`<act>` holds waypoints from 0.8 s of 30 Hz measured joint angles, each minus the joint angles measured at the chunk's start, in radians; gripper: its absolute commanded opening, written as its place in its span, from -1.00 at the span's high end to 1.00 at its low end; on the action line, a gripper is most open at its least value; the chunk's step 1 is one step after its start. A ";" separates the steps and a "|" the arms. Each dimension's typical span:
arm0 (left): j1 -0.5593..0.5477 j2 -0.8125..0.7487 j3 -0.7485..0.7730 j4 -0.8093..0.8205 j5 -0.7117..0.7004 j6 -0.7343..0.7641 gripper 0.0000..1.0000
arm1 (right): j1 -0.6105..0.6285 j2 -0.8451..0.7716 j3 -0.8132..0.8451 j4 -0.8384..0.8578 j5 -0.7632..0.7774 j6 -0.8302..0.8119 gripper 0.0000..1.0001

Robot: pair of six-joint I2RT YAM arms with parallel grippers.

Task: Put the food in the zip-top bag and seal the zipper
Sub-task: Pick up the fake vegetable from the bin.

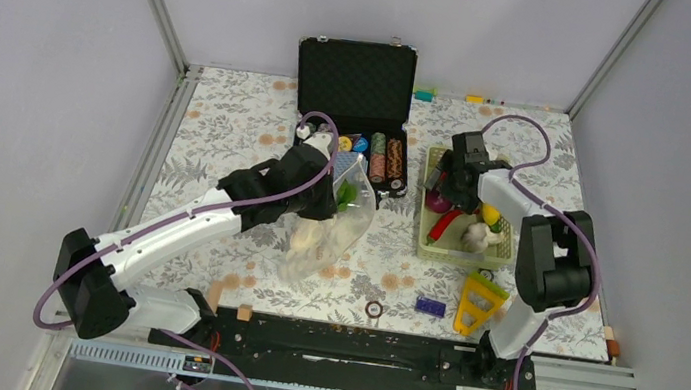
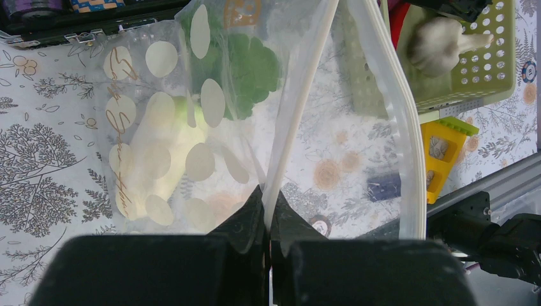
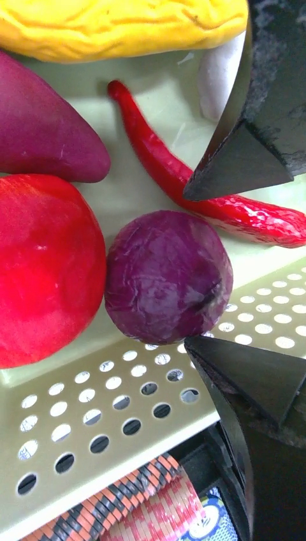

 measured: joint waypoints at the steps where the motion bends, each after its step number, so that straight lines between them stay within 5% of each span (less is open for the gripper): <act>1: 0.000 0.002 0.000 0.001 0.002 0.000 1.00 | 0.000 0.008 0.000 0.003 0.000 0.000 -0.68; 5: 0.001 0.004 -0.001 0.006 0.006 0.000 1.00 | -0.001 0.036 0.000 0.008 0.000 0.000 -0.61; 13: 0.001 0.004 -0.007 0.008 0.020 0.000 1.00 | -0.003 0.054 0.010 0.011 -0.007 0.001 -0.04; 24: 0.001 0.004 -0.011 0.008 0.028 0.000 1.00 | -0.003 -0.161 -0.069 -0.009 0.028 -0.045 0.12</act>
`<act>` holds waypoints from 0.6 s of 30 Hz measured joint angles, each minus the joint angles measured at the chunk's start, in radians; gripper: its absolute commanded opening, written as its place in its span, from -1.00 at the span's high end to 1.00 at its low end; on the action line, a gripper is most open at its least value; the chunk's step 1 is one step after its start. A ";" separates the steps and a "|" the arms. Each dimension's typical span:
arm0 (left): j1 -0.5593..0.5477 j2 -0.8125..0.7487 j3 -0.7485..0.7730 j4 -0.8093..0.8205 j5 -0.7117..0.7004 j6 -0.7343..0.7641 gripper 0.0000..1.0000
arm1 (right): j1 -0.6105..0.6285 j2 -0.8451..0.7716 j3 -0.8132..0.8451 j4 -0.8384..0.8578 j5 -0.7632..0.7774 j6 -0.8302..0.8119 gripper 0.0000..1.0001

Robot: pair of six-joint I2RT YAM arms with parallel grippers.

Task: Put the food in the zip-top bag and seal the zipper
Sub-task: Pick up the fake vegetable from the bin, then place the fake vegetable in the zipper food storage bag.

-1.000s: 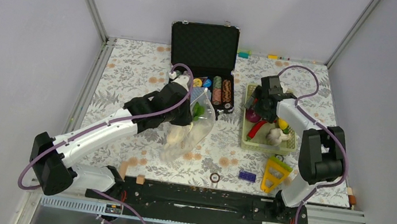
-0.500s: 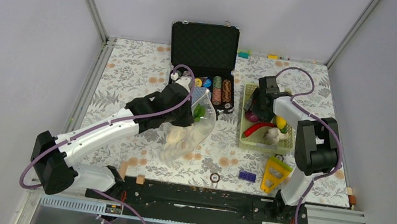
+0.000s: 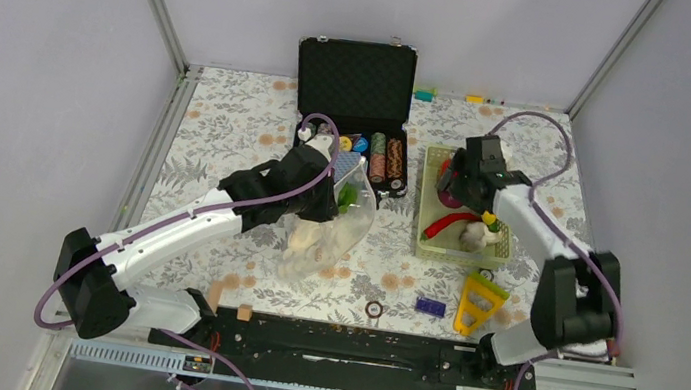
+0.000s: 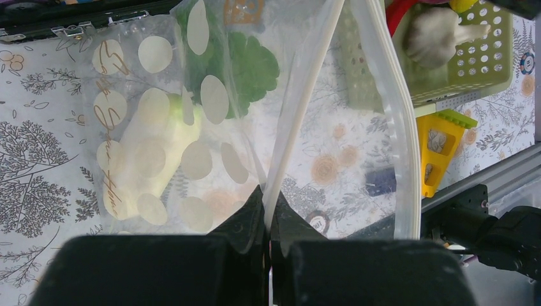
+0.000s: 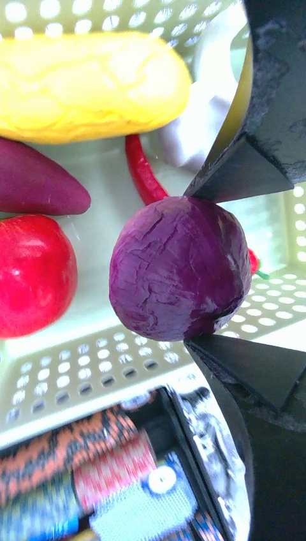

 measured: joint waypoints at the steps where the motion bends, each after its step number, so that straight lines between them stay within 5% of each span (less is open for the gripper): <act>1: 0.000 0.000 0.000 0.000 0.000 0.000 1.00 | 0.000 -0.047 -0.015 -0.003 0.000 -0.007 0.12; 6: 0.000 0.000 0.000 0.000 0.000 0.004 1.00 | -0.001 -0.313 -0.094 0.006 -0.067 -0.054 0.13; 11: 0.000 0.000 0.000 0.000 0.000 0.007 1.00 | 0.014 -0.505 -0.166 0.074 -0.323 -0.087 0.12; 18: 0.000 -0.009 -0.018 0.010 0.000 0.008 1.00 | 0.292 -0.566 -0.170 0.187 -0.571 -0.137 0.10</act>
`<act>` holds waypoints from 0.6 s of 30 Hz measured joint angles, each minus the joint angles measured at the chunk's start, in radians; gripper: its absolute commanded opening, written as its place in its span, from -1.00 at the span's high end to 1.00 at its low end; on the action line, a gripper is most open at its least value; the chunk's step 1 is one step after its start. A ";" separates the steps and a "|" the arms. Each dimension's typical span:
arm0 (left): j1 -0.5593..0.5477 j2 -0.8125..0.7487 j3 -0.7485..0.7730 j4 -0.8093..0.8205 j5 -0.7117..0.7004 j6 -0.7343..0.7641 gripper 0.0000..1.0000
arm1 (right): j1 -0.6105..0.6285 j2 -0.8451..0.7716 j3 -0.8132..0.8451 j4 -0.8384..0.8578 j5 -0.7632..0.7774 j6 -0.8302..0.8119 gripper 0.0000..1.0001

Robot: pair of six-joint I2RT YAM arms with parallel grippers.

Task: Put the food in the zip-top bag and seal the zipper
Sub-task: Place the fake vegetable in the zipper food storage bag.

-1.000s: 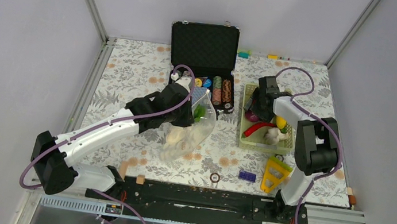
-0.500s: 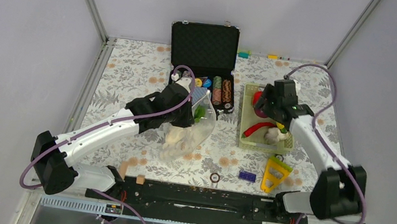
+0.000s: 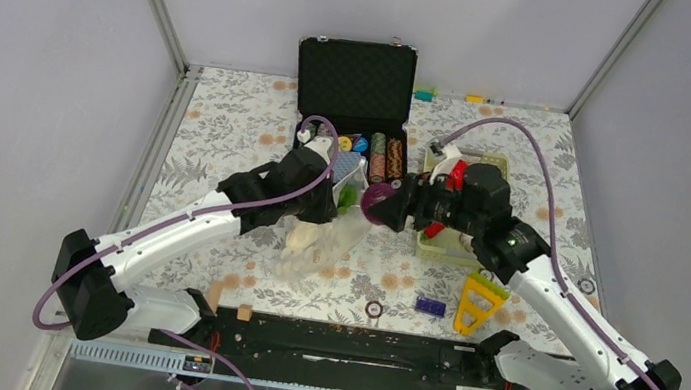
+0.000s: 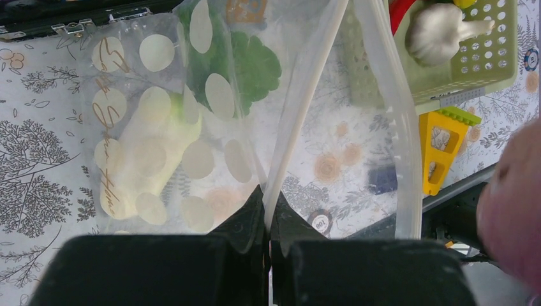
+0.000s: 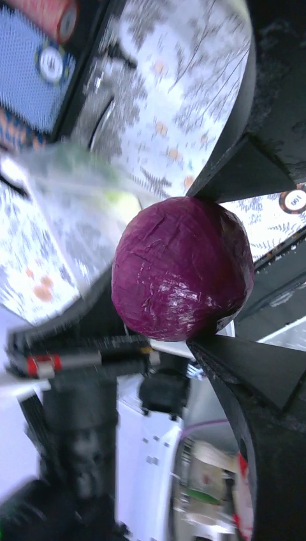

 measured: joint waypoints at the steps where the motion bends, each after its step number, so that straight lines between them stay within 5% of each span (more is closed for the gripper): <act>1: 0.000 -0.002 -0.003 0.000 0.000 0.000 1.00 | 0.036 0.003 0.000 0.019 -0.021 -0.002 0.09; 11: 0.000 -0.004 -0.011 0.008 0.005 0.000 1.00 | 0.198 0.143 0.043 0.039 0.007 -0.048 -0.26; 18: 0.000 -0.011 -0.015 0.019 0.015 0.000 1.00 | 0.216 0.169 0.062 0.011 0.069 -0.065 -0.99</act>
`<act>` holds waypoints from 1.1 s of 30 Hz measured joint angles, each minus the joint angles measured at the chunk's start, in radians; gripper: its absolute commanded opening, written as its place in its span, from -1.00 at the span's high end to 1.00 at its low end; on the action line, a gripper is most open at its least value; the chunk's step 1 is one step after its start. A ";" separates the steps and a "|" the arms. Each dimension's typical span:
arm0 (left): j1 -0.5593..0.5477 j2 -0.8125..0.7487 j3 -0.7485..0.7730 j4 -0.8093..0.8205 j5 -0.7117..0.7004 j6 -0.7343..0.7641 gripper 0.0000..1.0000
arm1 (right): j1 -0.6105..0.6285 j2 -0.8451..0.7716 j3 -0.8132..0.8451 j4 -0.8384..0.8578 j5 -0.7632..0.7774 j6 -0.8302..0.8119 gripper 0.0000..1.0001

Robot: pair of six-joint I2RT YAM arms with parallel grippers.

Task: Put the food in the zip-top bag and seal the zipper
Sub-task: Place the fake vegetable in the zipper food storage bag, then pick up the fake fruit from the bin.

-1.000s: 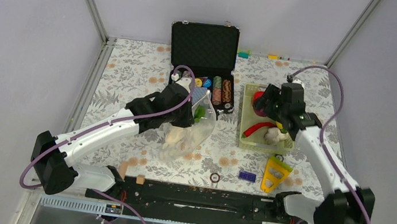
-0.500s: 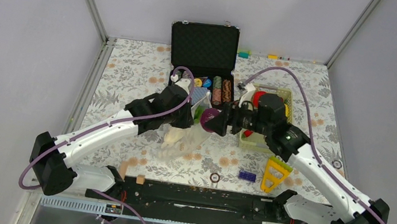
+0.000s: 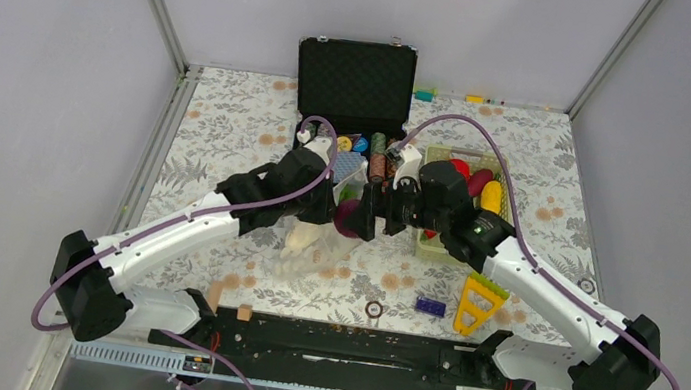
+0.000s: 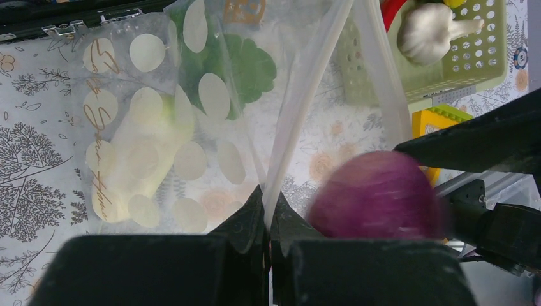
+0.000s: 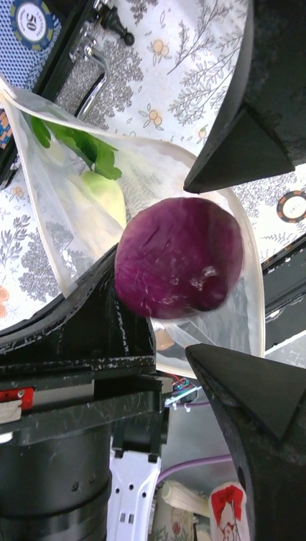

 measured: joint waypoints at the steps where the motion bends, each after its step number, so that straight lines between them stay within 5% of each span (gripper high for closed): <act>1: 0.000 -0.002 0.000 0.000 0.001 0.000 1.00 | 0.001 0.001 0.002 -0.004 0.008 -0.003 -0.99; 15: 0.000 -0.028 -0.002 0.000 0.003 0.000 1.00 | 0.004 -0.017 0.009 -0.026 0.116 -0.007 -0.99; 22: 0.001 -0.036 -0.008 0.000 0.003 0.000 1.00 | 0.003 -0.052 0.009 -0.099 0.352 0.014 -0.99; 33: 0.006 -0.035 -0.008 0.000 0.003 0.001 1.00 | -0.372 0.054 0.065 -0.178 0.554 0.079 -0.99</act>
